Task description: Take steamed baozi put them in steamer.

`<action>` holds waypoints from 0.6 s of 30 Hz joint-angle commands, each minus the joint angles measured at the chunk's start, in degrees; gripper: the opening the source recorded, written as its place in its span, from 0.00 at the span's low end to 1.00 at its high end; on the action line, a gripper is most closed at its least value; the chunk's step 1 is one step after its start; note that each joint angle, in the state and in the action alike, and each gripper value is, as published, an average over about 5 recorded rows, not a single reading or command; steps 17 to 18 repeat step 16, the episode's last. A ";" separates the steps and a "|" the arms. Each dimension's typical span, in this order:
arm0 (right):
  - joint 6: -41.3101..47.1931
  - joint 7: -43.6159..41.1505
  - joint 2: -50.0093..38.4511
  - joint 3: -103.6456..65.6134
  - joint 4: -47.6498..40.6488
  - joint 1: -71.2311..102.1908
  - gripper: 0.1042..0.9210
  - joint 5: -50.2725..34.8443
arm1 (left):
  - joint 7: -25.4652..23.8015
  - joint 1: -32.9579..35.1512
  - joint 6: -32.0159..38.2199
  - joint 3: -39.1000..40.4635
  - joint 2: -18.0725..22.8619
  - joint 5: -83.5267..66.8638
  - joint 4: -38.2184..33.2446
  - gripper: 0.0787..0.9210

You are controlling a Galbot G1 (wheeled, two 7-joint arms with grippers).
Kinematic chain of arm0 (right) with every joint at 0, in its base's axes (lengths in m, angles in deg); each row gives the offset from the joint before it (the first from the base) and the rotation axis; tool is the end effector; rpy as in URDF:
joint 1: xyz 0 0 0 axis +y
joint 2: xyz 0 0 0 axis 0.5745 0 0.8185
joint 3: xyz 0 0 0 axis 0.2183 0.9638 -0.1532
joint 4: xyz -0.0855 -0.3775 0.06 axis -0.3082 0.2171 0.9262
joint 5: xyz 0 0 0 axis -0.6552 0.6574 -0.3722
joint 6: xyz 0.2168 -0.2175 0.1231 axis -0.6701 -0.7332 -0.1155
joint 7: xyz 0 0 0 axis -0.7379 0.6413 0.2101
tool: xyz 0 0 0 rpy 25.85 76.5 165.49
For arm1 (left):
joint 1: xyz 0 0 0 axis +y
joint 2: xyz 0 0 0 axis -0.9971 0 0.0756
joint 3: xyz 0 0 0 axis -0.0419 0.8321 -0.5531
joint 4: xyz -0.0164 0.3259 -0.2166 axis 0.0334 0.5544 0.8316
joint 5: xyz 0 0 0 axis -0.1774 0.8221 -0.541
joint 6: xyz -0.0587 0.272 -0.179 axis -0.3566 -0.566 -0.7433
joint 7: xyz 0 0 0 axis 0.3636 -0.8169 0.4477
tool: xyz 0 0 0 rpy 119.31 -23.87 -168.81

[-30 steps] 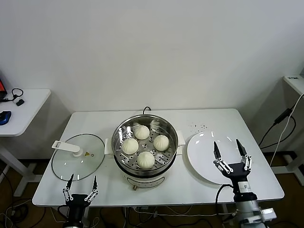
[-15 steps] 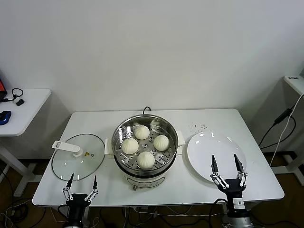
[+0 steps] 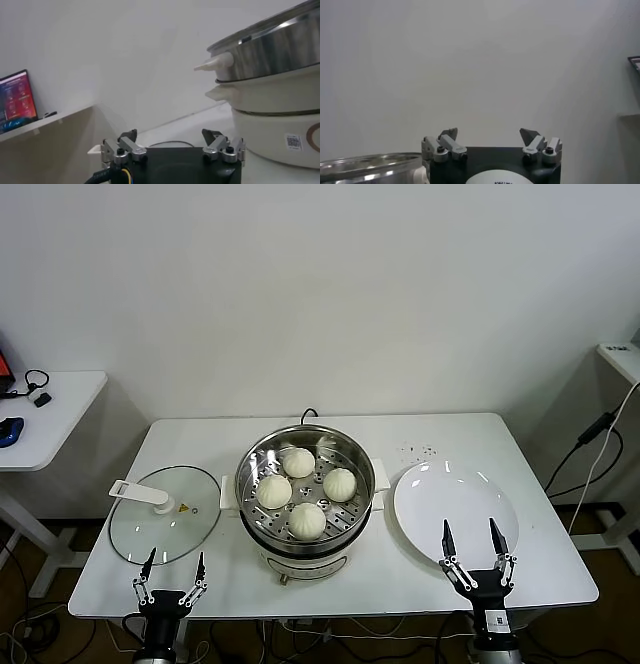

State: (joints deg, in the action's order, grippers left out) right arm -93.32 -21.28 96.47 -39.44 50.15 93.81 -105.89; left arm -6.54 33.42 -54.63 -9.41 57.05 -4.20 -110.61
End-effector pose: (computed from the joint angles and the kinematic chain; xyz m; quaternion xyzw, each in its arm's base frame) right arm 0.0649 -0.0676 -0.4225 -0.0241 0.9876 0.0573 0.1442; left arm 0.0549 0.0580 -0.4462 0.0296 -0.9843 -0.1720 0.0260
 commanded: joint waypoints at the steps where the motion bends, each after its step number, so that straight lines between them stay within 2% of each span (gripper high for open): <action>1: -0.97 -0.07 0.52 0.24 -0.83 0.19 0.88 0.19 | -0.03 0.00 -0.08 -0.03 0.08 0.04 0.03 0.88; 18: -1.04 -0.32 0.39 0.32 -0.67 0.34 0.88 0.43 | -0.03 0.34 -0.02 0.01 0.09 0.12 -0.36 0.88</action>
